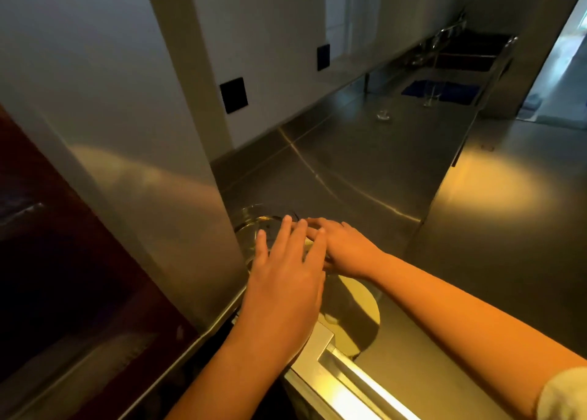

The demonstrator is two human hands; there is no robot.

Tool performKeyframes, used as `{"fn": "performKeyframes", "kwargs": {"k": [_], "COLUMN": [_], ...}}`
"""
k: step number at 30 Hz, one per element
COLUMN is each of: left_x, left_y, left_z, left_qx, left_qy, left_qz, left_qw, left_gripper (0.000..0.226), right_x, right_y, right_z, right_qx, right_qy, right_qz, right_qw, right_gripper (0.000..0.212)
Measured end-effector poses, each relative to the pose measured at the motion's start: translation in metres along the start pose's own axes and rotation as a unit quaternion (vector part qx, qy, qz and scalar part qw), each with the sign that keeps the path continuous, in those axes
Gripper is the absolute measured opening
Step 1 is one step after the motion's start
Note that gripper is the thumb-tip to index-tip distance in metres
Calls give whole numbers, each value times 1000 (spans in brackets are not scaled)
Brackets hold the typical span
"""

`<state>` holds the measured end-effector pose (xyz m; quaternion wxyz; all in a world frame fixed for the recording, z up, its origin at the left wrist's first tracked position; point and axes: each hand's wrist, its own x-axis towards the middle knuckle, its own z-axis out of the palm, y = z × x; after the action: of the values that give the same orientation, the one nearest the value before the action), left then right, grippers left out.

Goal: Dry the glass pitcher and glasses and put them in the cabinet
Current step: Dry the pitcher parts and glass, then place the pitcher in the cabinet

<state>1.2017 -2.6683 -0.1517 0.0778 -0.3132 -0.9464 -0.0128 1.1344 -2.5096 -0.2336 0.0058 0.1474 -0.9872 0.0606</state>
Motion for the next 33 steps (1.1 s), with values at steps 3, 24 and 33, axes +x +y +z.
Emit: {"fn": "performKeyframes", "kwargs": {"k": [3, 24, 33], "left_x": [4, 4, 5], "left_y": [-1, -7, -8], "left_z": [7, 32, 33], "left_qx": [31, 71, 61], "left_qy": [36, 154, 168], "left_qz": [0, -5, 0], "left_qw": [999, 985, 984], "left_gripper": [60, 66, 73], "right_x": [6, 30, 26], "right_y": [6, 11, 3], "right_z": [8, 23, 18], "right_qx": [22, 105, 133], "right_qy": [5, 34, 54], "right_qz": [-4, -63, -63], "right_qw": [1000, 992, 988], "right_gripper": [66, 28, 17]}}
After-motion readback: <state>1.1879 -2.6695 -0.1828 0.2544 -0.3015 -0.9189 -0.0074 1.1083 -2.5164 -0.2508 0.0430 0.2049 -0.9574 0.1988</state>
